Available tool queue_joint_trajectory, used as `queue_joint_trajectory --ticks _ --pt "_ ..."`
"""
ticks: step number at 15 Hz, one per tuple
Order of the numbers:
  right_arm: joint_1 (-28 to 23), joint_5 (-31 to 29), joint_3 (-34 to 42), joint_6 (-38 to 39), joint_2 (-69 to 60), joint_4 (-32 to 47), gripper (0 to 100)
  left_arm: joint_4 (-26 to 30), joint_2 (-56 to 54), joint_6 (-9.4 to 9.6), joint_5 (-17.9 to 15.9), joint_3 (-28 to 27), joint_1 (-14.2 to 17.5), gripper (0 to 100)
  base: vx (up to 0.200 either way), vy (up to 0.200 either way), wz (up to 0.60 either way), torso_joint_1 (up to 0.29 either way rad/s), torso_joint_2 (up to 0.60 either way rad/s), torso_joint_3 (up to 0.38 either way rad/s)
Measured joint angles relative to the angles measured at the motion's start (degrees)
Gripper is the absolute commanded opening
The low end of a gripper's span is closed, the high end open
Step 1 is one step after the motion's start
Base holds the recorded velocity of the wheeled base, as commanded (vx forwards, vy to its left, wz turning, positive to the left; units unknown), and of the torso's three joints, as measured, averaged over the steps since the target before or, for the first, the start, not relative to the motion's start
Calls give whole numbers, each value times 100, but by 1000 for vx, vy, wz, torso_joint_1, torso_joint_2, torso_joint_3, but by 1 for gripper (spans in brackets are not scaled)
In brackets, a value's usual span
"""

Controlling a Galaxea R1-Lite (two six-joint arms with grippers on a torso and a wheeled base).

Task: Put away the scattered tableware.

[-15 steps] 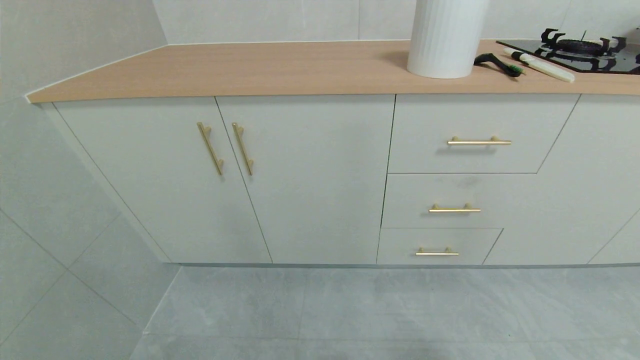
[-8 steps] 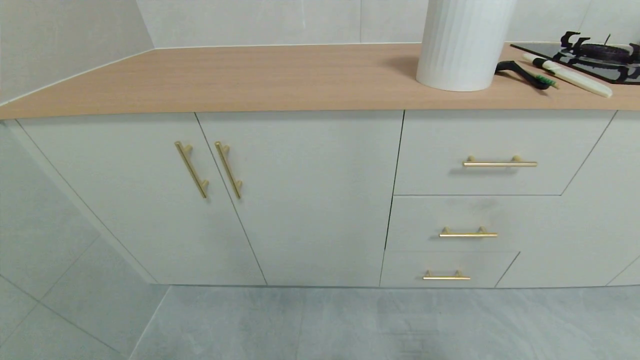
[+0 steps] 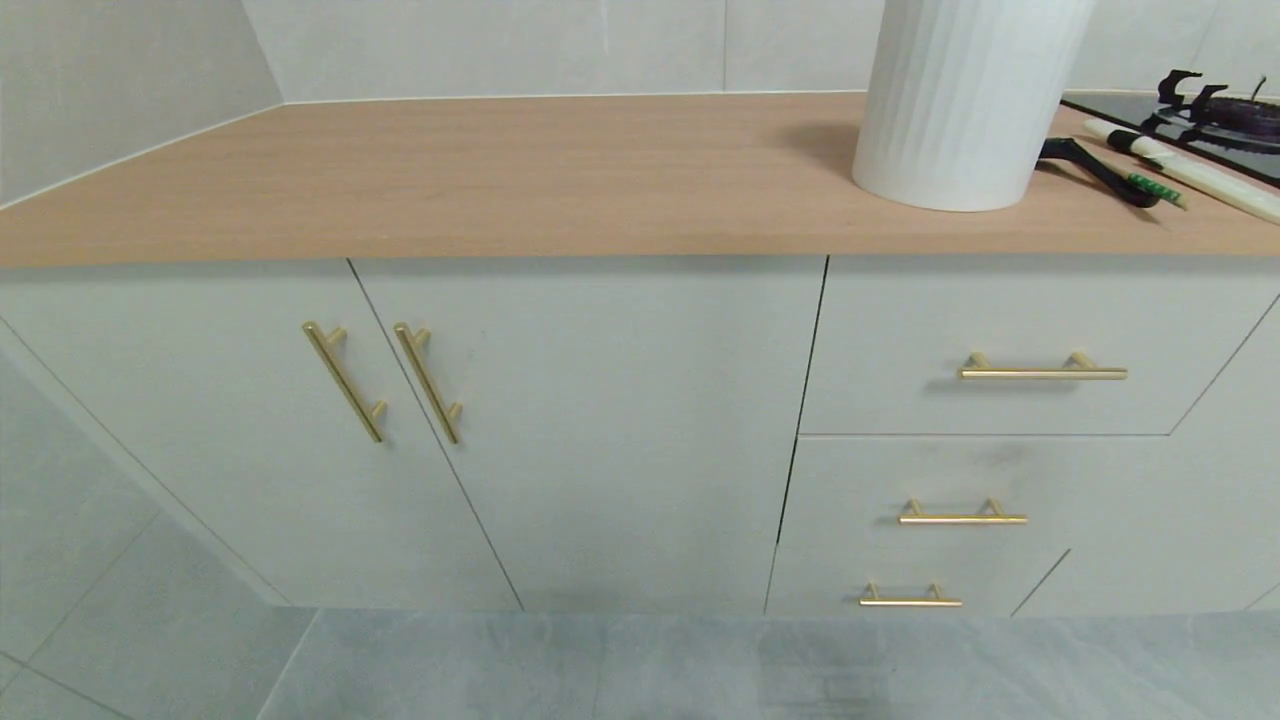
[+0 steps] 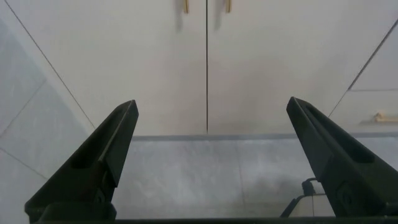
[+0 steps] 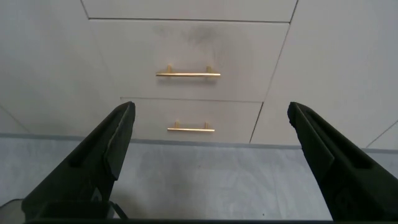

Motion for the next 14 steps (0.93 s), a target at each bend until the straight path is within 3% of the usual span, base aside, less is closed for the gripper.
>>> queue_joint_trajectory --ticks 14 --pt "0 0 0 -2 0 0 100 2 0 -2 -2 2 0 100 0 0 0 0 0 0"
